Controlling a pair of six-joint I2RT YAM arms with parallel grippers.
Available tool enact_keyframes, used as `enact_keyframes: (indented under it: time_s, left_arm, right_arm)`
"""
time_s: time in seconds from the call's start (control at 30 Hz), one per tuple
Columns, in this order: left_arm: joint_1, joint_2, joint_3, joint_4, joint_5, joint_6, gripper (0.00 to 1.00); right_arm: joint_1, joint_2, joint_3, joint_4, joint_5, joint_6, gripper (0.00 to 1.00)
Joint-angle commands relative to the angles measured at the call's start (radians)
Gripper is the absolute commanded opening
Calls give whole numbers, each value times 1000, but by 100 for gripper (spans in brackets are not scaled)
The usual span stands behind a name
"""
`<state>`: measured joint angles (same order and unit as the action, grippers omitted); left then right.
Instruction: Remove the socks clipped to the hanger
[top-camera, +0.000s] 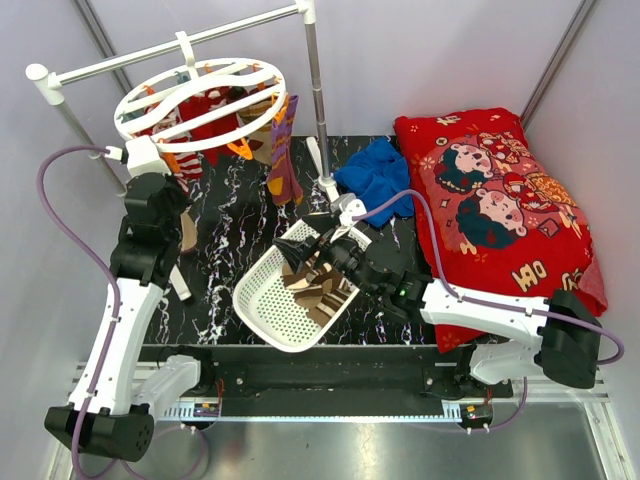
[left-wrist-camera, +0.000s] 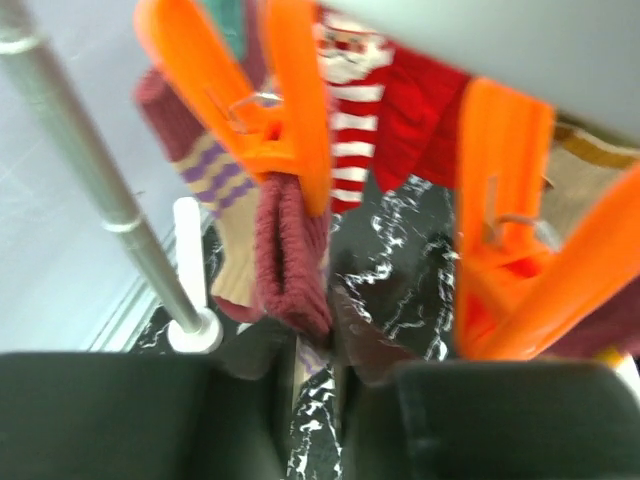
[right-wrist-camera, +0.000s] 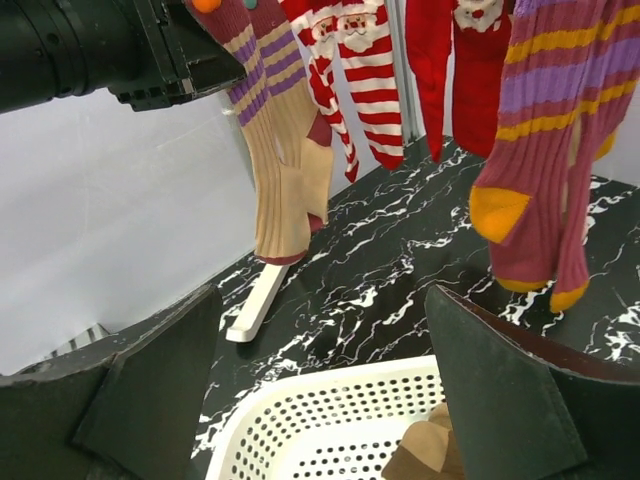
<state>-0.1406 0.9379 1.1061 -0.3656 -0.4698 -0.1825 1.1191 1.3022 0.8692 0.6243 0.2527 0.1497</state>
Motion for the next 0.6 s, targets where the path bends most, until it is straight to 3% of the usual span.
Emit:
enact_keyframes:
  time_s: [0.0, 0.13, 0.33, 0.57]
  left_arm:
    - [6, -27, 38, 22, 181, -40, 7]
    - [6, -57, 34, -7, 347, -66, 2]
    - [6, -70, 66, -49, 482, -123, 0]
    - [6, -63, 113, -78, 585, -193, 0]
  right_arm:
    - [-1, -8, 2, 48, 68, -65, 90]
    - [-5, 49, 37, 106, 89, -79, 90]
    - [-8, 232, 230, 68, -15, -75, 91]
    - [-7, 416, 392, 51, -3, -78, 91]
